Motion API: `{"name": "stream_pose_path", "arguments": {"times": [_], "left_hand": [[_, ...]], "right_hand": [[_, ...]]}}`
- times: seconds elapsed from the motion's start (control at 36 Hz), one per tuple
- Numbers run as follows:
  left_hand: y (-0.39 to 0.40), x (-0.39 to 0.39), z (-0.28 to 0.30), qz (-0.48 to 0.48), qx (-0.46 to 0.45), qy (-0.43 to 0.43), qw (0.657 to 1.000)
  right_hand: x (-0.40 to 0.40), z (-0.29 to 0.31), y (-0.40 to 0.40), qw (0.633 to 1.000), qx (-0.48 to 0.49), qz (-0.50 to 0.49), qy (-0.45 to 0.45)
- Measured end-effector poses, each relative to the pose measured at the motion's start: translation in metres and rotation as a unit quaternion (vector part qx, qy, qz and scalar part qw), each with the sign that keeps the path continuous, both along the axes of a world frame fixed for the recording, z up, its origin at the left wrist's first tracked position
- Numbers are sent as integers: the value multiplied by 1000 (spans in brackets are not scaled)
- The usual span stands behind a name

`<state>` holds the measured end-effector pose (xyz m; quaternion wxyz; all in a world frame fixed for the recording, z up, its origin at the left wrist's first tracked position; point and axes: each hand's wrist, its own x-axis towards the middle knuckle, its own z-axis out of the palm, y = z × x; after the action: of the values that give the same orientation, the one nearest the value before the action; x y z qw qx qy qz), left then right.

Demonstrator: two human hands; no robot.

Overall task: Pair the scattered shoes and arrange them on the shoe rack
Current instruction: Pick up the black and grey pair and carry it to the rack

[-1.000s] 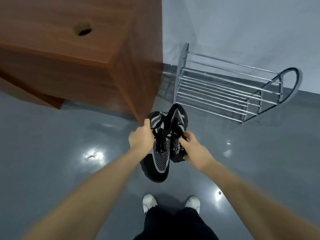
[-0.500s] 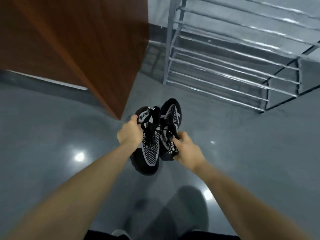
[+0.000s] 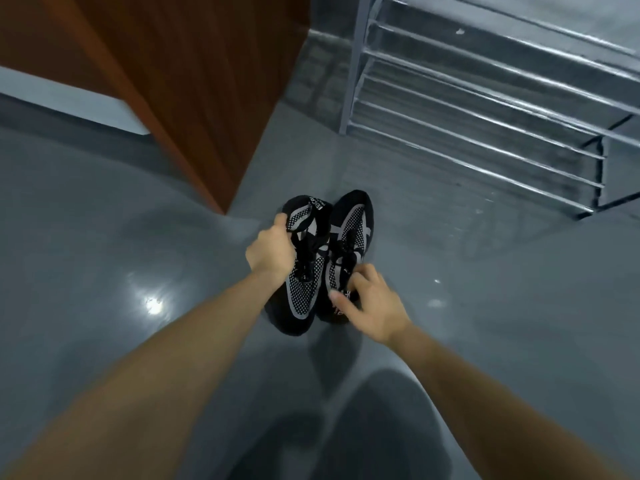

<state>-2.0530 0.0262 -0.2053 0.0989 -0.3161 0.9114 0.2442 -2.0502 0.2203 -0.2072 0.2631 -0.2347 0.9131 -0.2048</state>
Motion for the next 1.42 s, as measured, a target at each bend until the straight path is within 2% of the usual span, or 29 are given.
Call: {"name": "stream_pose_path", "arguments": {"times": [0.14,0.25,0.39,0.47,0.78,0.92,1.03,1.19,1.42], "left_hand": [[-6,1,-12,-3,18,-2,1000],[-1,10,-19,-30,69,-34,997],[-1,19,-23,-30,46,-71,996],[-7,19,-24,-47,16,-52,997],[-20,-2,-21,-96,-35,-9,995],[-15,1,-18,-108,-25,-46,993],[-6,3,-7,-133,-65,-68,987],[-4,13,43,-175,-81,-43,980],[-12,43,200,-138,-6,-66,988]], "right_hand": [[-12,-12,-22,977,-61,-203,6],[-21,-19,-40,962,-43,-269,-21],[-27,-22,-48,967,41,-250,1],[-28,-24,-50,969,61,-238,15],[-22,-20,-42,970,-30,-242,5],[-21,-20,-46,968,-12,-250,4],[-19,-15,-50,973,36,-225,35],[-20,33,-52,982,49,-159,90],[-2,182,-55,993,12,-109,50]]}}
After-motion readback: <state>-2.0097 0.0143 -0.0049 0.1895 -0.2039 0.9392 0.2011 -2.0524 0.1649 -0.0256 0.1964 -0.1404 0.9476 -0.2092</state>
